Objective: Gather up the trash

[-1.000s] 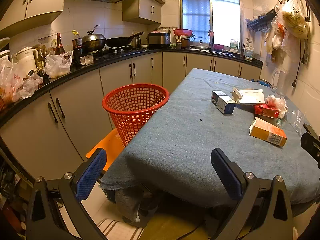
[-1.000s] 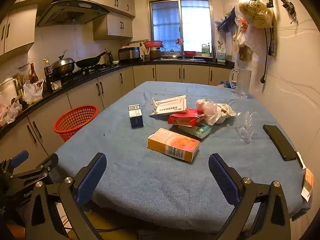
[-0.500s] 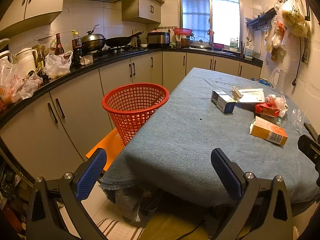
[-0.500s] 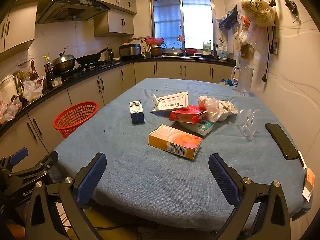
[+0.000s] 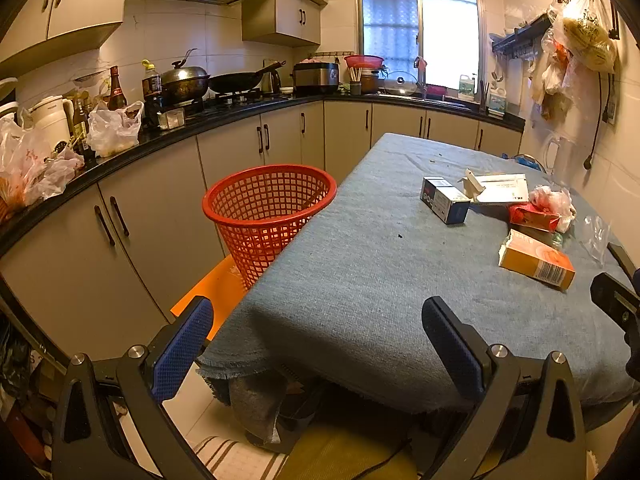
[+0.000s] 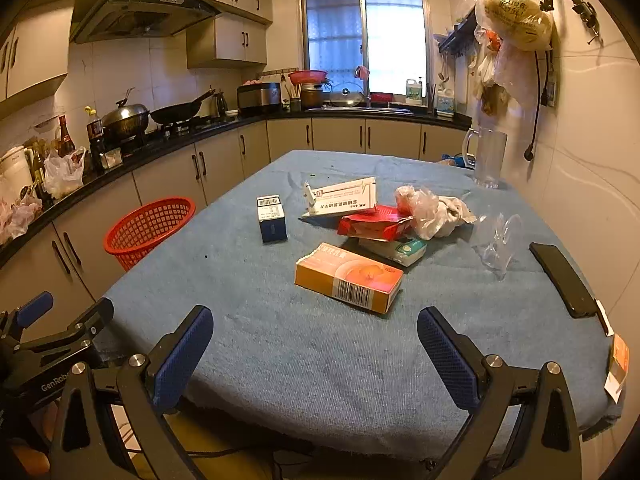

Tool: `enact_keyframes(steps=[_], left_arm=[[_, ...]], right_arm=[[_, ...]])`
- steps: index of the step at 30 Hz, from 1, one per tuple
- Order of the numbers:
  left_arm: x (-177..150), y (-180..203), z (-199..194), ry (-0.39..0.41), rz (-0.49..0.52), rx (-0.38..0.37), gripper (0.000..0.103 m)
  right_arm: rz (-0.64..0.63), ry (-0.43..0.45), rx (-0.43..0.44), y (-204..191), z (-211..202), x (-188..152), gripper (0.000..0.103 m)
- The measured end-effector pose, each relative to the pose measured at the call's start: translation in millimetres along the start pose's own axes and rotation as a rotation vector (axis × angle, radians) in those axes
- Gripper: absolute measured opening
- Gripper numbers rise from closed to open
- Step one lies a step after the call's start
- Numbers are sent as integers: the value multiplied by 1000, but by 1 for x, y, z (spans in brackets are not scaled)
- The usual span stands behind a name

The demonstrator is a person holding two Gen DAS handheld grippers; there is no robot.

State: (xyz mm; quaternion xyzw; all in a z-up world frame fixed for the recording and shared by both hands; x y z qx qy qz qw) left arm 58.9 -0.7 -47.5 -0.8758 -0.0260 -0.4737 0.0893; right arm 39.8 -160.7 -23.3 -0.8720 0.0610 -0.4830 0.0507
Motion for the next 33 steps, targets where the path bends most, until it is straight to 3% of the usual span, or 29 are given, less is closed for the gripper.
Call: enact_keyframes(steps=[12,16,22,24,26,30,33], left_arm=[[1,12,6,23,43,-8,103],[12,24,8,34,92,-50,103],[44,59,24,-4,108,-220,103],[53,68,35,-60,134,-261,98],[60,75,47,-104,127,-298,80],[67,86,78,-244,113,-374,71],[73,95,91,-279,111,-391,63]], right_arm=[[-4,-21,-2,4,3,-2,103],[-11,-12,8,19,0,5,103],[115,-71,196,71,6,26,97],[110,-112,266,80,14,33,95],[101,-151,338,82,25,38,94],[4,-220,381,79,56,47,92],[-37,-275,424,75,80,50,91]])
Point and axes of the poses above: each gripper's, at about its wrist camera, not at the fingertips, and z roughly the way its jaws point, y to its right, x to its top, the point moved 7 cm from there along z, roughly the way its jaws point, and after that the axes turned 11 degrees about x, right-handed, at the moved point
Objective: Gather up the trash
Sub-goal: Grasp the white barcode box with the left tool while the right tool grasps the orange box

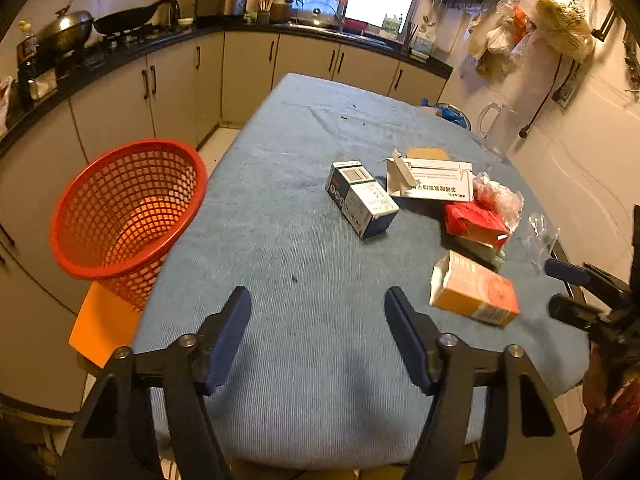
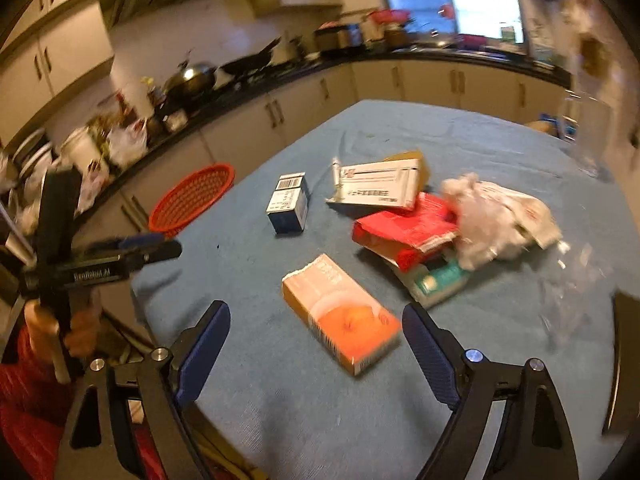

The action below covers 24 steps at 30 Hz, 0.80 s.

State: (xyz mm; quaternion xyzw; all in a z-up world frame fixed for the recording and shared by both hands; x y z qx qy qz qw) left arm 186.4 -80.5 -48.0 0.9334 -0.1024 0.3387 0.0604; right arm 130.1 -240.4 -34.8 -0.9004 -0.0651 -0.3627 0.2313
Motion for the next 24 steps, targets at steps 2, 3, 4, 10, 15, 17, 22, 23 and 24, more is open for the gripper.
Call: enact_keyframes(steps=[2,3,4,10,15,17,22,23,24], left_arm=[[6,2,8,-17,11,-1,60],[9,4,11,-24,15,-4,60],[13,7,16,-32,19,-9,60],[38,23,42,-109,19,-53,60],[58,36,69,-178,-7,-76,64],[66,42,81,-188,-22,-69,65],[80,56,106,-233,-34,-49,68],[82,59,110,-236,-34,-34,68],[83,60,113,-237,-32,-25,68]], right_arm=[[-33,-63,17,5,19,5,91],[-48,-84,17,7,26,6,91],[-59,-103,22,9,31,7,91],[-125,-211,51,16,65,8,91],[-138,-272,71,18,75,-4,63],[-145,-278,53,18,76,-7,62],[-126,-234,50,12,63,-12,52],[-115,-220,46,12,59,-13,52],[-100,-209,45,12,56,-15,52]])
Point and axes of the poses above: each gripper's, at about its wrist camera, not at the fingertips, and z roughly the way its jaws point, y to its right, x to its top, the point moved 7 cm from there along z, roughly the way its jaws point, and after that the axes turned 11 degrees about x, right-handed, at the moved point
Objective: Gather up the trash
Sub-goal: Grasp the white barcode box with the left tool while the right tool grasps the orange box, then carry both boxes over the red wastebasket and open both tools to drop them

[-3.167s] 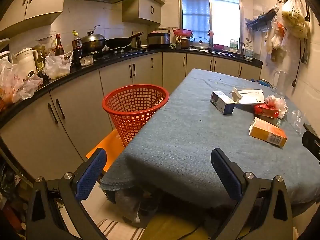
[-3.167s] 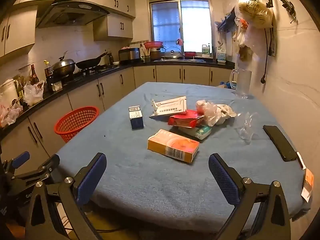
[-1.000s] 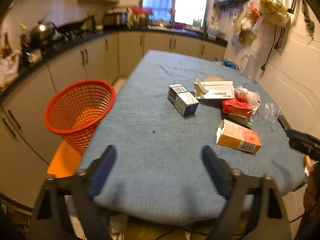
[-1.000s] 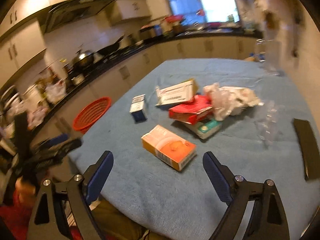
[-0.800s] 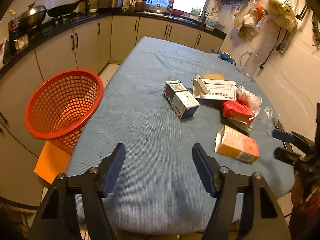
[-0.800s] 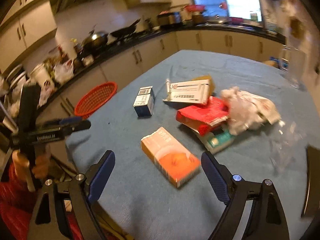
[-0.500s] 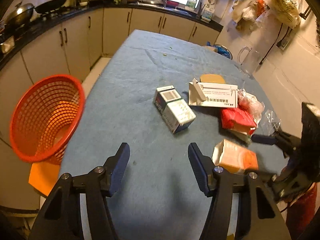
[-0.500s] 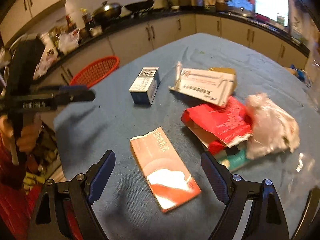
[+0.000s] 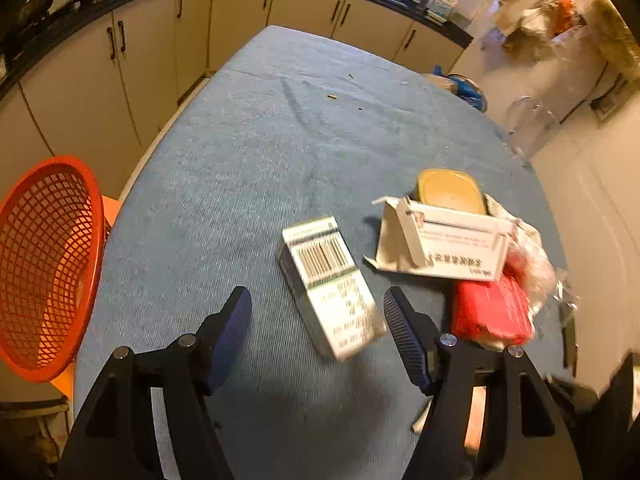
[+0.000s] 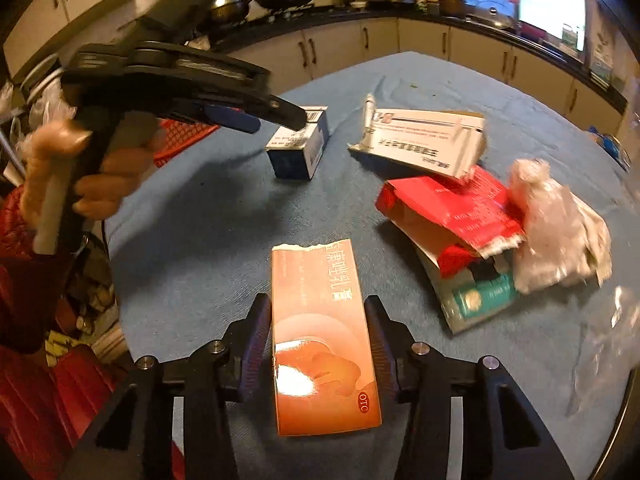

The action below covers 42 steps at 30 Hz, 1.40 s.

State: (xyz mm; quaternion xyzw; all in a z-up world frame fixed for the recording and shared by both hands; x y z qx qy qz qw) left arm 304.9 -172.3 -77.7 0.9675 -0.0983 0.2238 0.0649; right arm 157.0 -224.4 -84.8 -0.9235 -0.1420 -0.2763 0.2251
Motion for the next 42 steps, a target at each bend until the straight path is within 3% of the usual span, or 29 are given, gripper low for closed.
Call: enact_keyframes(steps=[6,7,8,9,14,27,42], left_arm=[[7,14,17,1,46,57,68],[7,15,19,2,53,65,65],[7,16,21,4,58,73,51],[7,17,22,7,57,65,47],[-5,13,14,46,80,56,44],[-33,-7,-39,166,96,-32,39],[-38,-50,-77,231,30,-27,39]], right_arm=[[75,71,5,0,-16,-7,52],[86,80,2,1,-18,-8,52],[100,88,2,3,-19,-8,52],[114,95,9,4,-21,-5,52],[159,152,17,7,-32,0,52],[254,220,5,8,-35,15,52],[309,257,49,2,-22,44,52]])
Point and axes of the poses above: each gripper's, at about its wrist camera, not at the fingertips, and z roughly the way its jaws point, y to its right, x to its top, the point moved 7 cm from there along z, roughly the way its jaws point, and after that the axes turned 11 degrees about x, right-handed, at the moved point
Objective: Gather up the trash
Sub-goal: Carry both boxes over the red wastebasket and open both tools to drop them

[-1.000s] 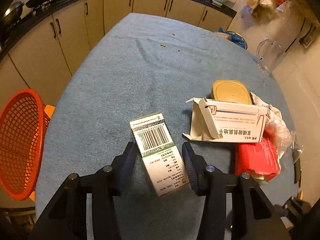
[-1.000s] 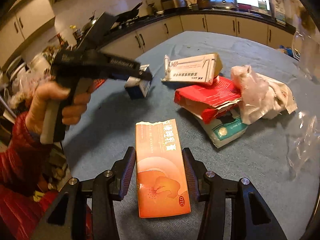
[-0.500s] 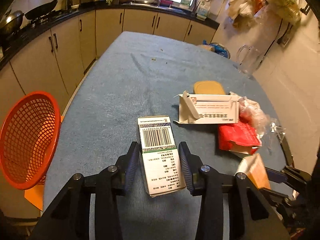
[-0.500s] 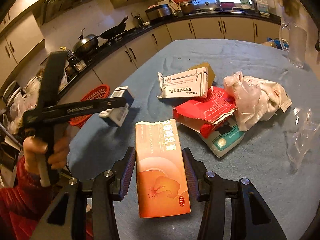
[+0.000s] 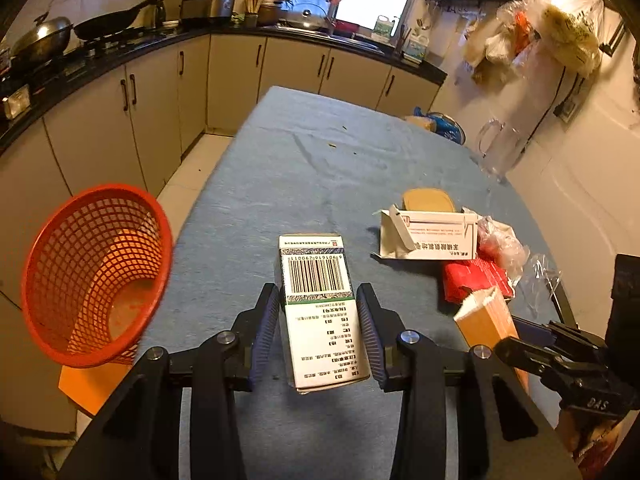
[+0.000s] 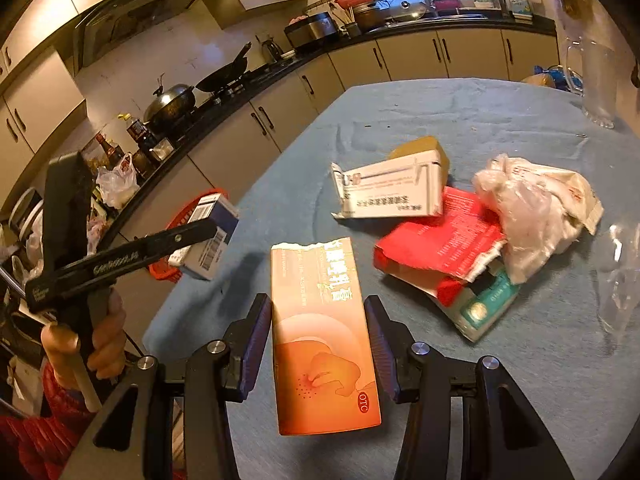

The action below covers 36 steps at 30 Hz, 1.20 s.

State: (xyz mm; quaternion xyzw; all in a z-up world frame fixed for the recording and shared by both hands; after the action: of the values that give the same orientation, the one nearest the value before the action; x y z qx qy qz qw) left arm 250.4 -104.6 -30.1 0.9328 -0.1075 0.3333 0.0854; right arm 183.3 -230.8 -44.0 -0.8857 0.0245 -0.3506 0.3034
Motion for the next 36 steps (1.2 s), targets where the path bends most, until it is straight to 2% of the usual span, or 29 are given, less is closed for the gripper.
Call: enact_keyframes(steps=[6,15,19,25,28,36], left_arm=[[7,-33,-19,46,-37,32,39],[16,-124,-36,84,-150,125,39],[15,-161,-28,61,-193,155,39],[7,-197,-9,52,-212,203,39],[2,-209,5,22,-223,205,39],[-2,-225,31,-5,-248,221,39]], right_arm=[[-13,-2,50,-23,20,17,52],[-20,-52,108,-67,77,36,52],[-21,-84,148,-89,106,48,52],[-60,-129,152,-122,158,71,52],[-38,-167,181,-132,189,75,52],[-16,-237,156,-141,259,80,52]])
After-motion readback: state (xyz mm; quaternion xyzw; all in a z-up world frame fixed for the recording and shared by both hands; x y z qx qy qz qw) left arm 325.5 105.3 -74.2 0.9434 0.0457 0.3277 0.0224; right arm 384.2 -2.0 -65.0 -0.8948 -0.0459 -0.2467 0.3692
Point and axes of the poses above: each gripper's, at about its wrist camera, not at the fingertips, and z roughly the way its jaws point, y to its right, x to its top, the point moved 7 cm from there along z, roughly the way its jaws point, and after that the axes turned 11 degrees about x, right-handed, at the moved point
